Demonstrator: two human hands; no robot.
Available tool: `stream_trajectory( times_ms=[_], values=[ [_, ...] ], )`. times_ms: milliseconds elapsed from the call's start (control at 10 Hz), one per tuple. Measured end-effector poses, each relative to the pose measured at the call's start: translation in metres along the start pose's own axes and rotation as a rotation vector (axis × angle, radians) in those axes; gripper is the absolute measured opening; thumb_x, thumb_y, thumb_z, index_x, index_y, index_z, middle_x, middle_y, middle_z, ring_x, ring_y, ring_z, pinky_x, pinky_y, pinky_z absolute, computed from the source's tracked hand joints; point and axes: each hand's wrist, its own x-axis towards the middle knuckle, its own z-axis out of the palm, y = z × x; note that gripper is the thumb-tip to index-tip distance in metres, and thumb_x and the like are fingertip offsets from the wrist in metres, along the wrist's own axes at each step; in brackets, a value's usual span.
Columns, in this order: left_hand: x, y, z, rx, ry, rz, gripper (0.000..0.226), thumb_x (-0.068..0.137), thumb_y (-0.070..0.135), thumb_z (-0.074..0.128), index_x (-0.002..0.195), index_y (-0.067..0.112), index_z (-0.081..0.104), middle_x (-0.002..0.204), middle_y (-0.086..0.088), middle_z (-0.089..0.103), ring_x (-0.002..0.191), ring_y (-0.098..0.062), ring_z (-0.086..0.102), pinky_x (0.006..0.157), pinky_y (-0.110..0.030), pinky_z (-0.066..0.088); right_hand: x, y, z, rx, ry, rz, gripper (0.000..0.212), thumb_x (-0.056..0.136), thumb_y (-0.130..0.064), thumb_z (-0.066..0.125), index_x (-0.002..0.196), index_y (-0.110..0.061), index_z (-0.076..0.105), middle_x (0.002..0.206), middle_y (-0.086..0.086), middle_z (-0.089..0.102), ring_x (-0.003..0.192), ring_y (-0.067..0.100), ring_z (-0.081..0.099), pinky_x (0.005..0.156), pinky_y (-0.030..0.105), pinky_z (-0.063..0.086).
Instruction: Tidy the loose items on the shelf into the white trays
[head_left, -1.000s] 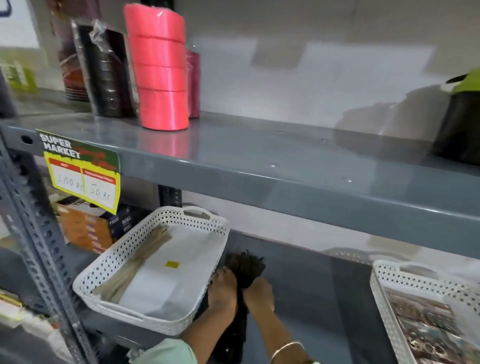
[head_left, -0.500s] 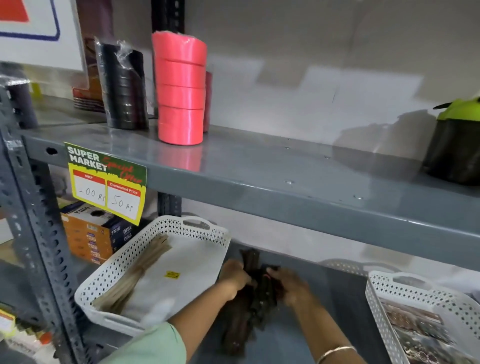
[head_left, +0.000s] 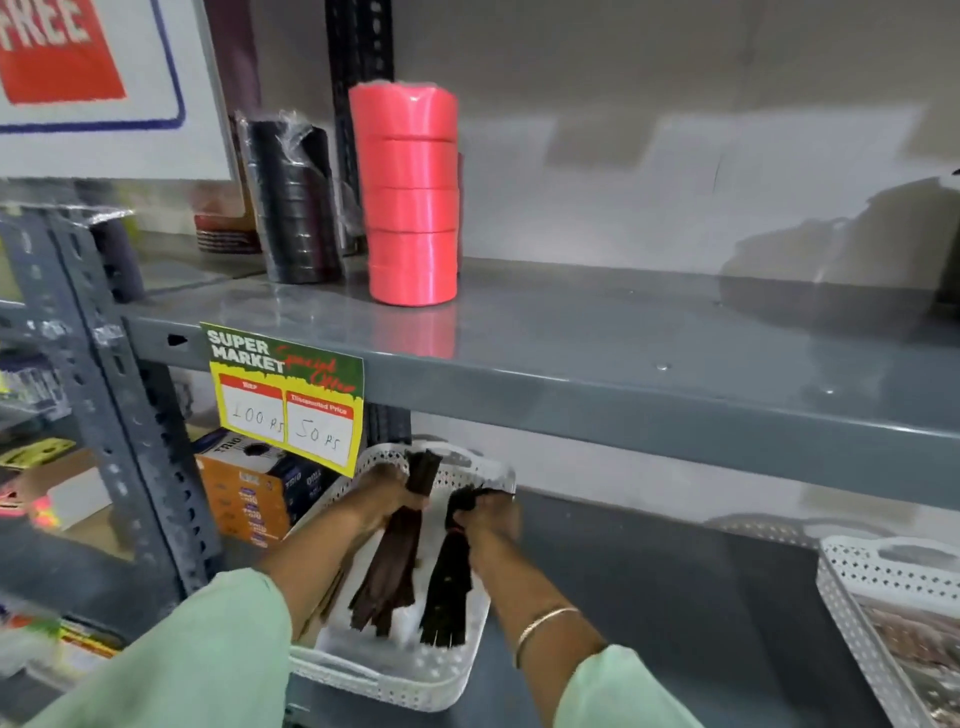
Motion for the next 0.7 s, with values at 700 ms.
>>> stream_trajectory(
  times_ms=[700],
  values=[
    [0.026,-0.073,0.035,0.792,0.259,-0.013,0.058,0.088,0.039,0.056,0.135,0.009,0.04,0.154,-0.011,0.027,0.139,-0.028,0.033,0.108,-0.041,0.04,-0.03,0.021,0.003,-0.588,-0.039,-0.22,0.075,0.092,-0.005,0.051,0.149,-0.006,0.002,0.156,0.012,0.018,0.144,0.026,0.02,0.118,0.031,0.024]
  ],
)
